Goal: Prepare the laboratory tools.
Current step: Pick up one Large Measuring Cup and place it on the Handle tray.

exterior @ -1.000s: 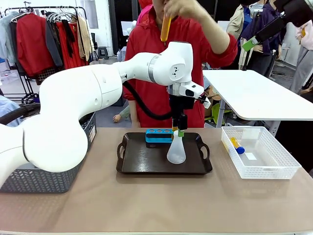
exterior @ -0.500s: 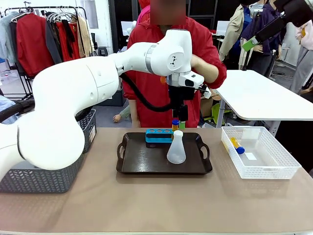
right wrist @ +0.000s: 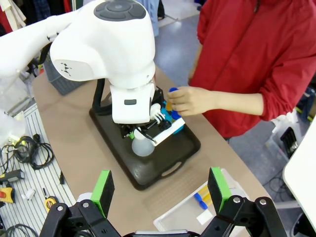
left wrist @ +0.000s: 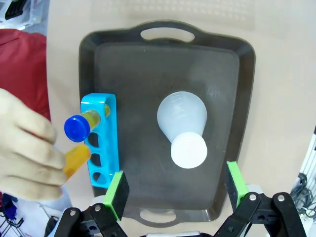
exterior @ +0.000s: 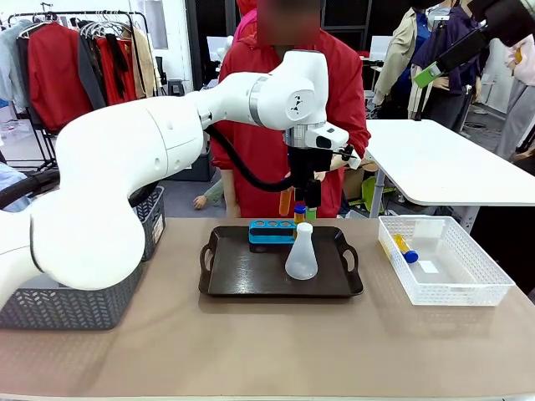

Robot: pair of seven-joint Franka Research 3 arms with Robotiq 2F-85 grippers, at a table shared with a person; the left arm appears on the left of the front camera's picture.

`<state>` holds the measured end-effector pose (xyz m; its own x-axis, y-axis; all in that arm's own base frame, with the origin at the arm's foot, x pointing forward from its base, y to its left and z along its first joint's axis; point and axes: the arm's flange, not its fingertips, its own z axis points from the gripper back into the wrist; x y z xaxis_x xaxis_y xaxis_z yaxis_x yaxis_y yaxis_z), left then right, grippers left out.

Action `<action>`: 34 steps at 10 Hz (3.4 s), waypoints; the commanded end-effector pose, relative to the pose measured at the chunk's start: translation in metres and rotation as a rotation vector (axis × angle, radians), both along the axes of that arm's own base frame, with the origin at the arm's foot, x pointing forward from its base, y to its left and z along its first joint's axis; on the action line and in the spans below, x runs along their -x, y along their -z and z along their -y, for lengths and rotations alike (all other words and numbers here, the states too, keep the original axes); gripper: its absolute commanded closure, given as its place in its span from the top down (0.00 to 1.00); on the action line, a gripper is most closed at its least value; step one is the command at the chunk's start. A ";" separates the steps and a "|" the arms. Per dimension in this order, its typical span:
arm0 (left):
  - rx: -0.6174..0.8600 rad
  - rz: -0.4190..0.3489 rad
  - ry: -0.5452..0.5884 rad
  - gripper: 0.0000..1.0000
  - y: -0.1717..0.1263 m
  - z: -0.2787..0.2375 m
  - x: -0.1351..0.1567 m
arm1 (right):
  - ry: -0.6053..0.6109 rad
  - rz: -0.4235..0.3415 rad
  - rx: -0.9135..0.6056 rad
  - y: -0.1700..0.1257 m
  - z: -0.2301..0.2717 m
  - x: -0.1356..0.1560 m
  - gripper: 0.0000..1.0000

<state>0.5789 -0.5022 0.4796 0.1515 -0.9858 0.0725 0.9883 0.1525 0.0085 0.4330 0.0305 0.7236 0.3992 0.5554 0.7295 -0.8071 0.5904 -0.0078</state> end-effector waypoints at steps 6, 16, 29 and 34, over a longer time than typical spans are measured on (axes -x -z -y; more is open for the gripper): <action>0.011 0.015 -0.003 1.00 -0.053 -0.068 0.056 | -0.010 0.005 -0.009 -0.001 0.001 0.000 1.00; 0.124 0.151 -0.384 1.00 -0.161 -0.241 0.137 | -0.010 0.005 -0.009 -0.001 0.001 0.000 1.00; 0.147 0.192 -0.679 1.00 -0.192 -0.313 0.110 | -0.010 0.005 -0.009 -0.001 0.001 0.000 1.00; 0.155 0.234 -1.010 1.00 -0.188 -0.411 0.075 | -0.010 0.005 -0.009 -0.001 0.001 0.000 1.00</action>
